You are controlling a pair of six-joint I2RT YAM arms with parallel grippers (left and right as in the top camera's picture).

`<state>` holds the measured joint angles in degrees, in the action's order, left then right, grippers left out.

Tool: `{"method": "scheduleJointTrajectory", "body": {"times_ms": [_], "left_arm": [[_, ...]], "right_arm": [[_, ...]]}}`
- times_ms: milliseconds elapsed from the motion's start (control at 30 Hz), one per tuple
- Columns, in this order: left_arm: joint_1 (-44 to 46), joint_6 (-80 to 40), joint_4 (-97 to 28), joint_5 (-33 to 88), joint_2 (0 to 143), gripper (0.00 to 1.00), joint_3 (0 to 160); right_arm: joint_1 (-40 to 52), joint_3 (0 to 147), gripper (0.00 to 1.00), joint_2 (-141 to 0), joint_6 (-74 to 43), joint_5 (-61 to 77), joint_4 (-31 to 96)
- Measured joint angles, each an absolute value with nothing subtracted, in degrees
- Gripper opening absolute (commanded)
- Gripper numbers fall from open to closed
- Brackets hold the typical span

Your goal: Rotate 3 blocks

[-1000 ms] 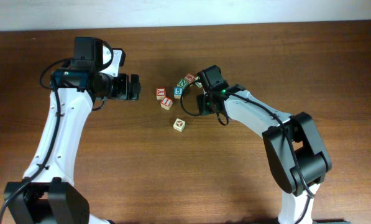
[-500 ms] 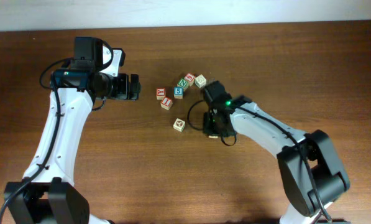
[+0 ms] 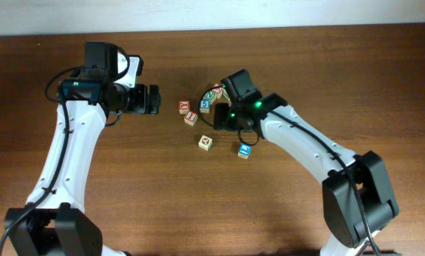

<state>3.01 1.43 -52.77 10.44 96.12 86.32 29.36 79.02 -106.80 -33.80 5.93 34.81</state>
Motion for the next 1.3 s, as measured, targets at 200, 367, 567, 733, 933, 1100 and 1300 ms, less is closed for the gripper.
{"method": "scheduleJointTrajectory", "body": {"times_ms": [200,367,567,733,933,1100,1300], "left_arm": [[3.01,1.43,-52.69,10.44,96.12,0.99,86.35],[3.01,1.43,-52.71,10.44,96.12,0.99,86.37],[3.01,1.43,-52.66,10.44,96.12,0.99,86.37],[3.01,1.43,-52.75,10.44,96.12,0.99,86.37],[3.01,1.43,-52.71,10.44,96.12,0.99,86.37],[3.01,1.41,-52.71,10.44,96.12,0.99,86.37],[3.01,1.43,-52.71,10.44,96.12,0.99,86.37]], "right_arm": [[37.3,79.0,0.58,-116.25,-44.91,3.88,29.28],[37.32,79.02,0.29,-117.62,-46.15,3.46,31.16],[36.99,83.15,0.24,-117.93,-42.15,2.85,43.48],[35.07,88.53,0.26,-117.99,-38.72,2.59,55.44],[34.26,86.26,0.26,-118.02,-38.54,0.86,55.2],[33.01,85.06,0.25,-118.04,-37.43,-2.98,57.23],[31.2,85.03,0.25,-118.04,-30.3,-3.38,55.05]]}}
